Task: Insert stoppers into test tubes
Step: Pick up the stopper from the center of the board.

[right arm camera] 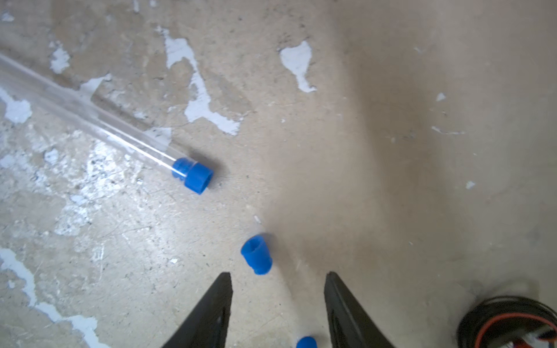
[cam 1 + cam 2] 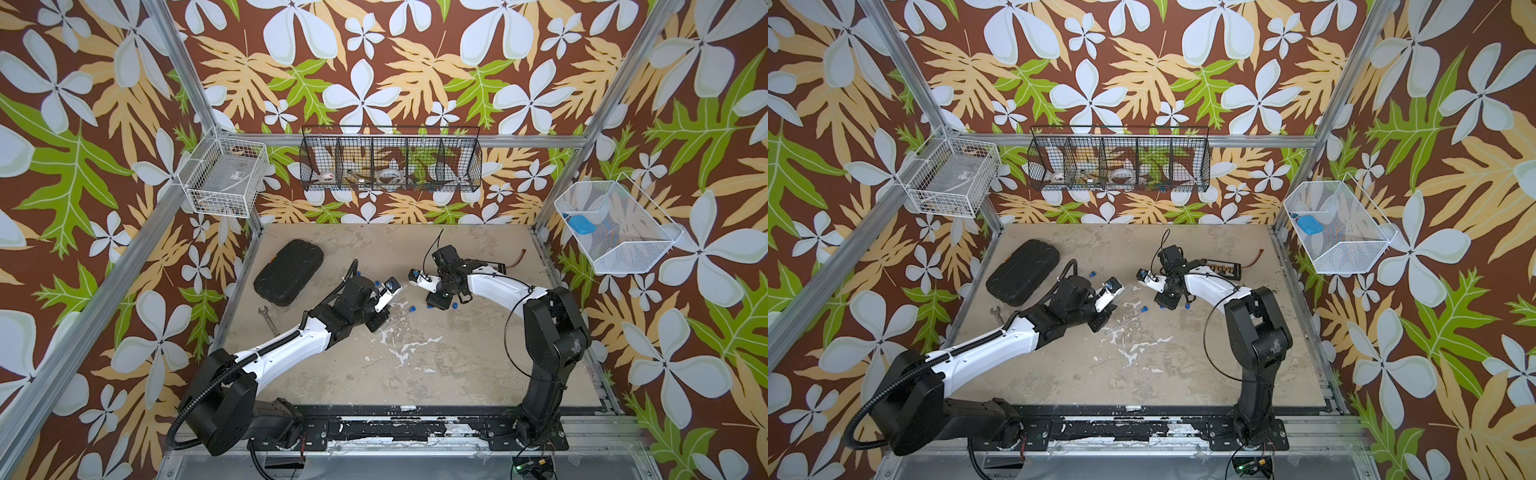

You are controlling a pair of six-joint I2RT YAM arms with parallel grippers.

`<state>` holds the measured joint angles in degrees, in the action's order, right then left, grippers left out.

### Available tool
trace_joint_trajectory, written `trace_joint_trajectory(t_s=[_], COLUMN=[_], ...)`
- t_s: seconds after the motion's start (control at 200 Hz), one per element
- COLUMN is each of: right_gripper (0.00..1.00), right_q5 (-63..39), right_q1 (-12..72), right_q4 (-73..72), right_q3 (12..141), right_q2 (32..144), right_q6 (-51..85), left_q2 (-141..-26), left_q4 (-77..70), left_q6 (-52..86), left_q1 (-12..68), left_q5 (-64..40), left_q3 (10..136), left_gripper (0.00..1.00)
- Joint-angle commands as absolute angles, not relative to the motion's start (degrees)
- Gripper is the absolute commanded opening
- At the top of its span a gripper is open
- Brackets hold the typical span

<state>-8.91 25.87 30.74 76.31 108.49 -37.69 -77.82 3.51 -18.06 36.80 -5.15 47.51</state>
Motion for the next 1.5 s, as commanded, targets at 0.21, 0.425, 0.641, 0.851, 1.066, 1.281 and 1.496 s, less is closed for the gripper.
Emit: trace_joint_trajectory(t_s=[0.21, 0.425, 0.641, 0.851, 1.066, 1.281, 1.496], right_gripper=[0.5, 0.47, 0.41, 0.34, 0.25, 0.2, 0.17], right_q5=[-9.62, -9.67, -8.96, -8.33, -7.08, -6.65, -8.63], right_q1=[25.89, 25.92, 25.89, 25.87, 25.86, 25.98, 26.37], right_q4=[32.43, 32.83, 32.92, 33.55, 35.22, 35.91, 34.57], right_q3=[77.2, 77.54, 77.62, 78.56, 79.19, 79.93, 80.71], right_q2=[111.75, 113.37, 114.67, 115.99, 116.5, 116.24, 112.84], right_q6=[-45.0, -44.88, -44.29, -43.4, -41.88, -40.24, -33.62], left_q2=[-77.96, -77.98, -78.04, -77.91, -77.91, -77.69, -77.43], left_q4=[2.2, 2.2, 2.28, 2.29, 2.2, 2.25, 2.18], left_q6=[-18.03, -18.22, -18.16, -18.11, -18.23, -18.13, -18.09], left_q1=[36.65, 36.64, 36.65, 36.65, 36.65, 36.64, 36.65], left_q5=[-5.09, -5.02, -4.92, -4.83, -4.92, -4.99, -5.01], left_q3=[47.46, 47.46, 47.37, 47.37, 47.45, 47.46, 47.46], left_gripper=[0.0, 0.0, 0.0, 0.0, 0.0, 0.0, 0.0])
